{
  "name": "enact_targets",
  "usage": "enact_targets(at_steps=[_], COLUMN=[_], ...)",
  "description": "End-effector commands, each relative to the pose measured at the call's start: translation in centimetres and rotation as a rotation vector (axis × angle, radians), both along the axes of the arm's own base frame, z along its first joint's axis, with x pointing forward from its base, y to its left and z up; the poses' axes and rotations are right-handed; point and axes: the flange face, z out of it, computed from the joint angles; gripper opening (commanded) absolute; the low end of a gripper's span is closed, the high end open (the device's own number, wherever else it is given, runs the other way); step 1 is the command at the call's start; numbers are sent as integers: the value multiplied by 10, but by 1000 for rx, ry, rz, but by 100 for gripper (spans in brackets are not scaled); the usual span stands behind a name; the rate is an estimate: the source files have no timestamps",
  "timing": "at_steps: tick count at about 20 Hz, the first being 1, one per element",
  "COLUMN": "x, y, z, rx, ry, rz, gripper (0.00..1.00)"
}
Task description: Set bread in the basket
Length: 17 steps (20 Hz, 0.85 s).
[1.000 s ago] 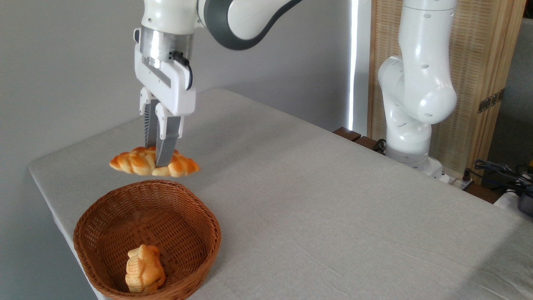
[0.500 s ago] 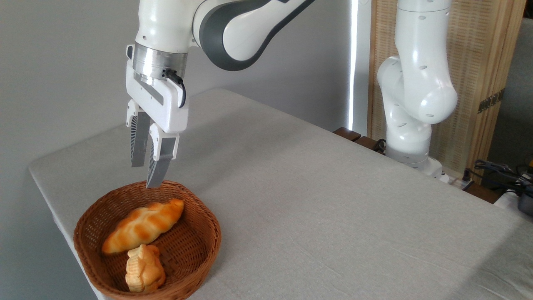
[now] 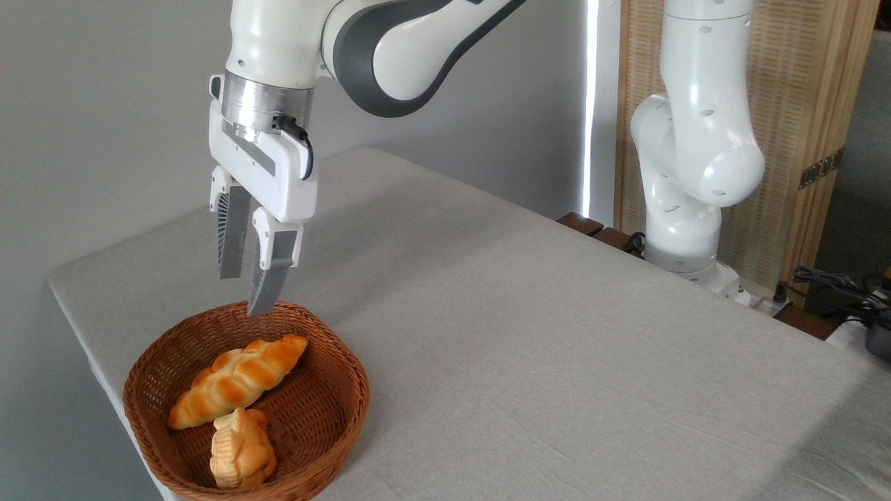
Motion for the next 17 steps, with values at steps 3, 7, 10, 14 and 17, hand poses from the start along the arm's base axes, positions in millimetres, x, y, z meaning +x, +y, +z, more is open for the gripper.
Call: enact_targets(at_steps=[3,7,10,14,17], x=[-15,-20,-22,-24,-24], y=[13,37,47,87,92], z=[25,35,43,59,62], rx=[37,45,40,9,6], ry=[182,259,289,274,269], rz=[43,82,103,163,167], gripper=[100,100,100,100,100])
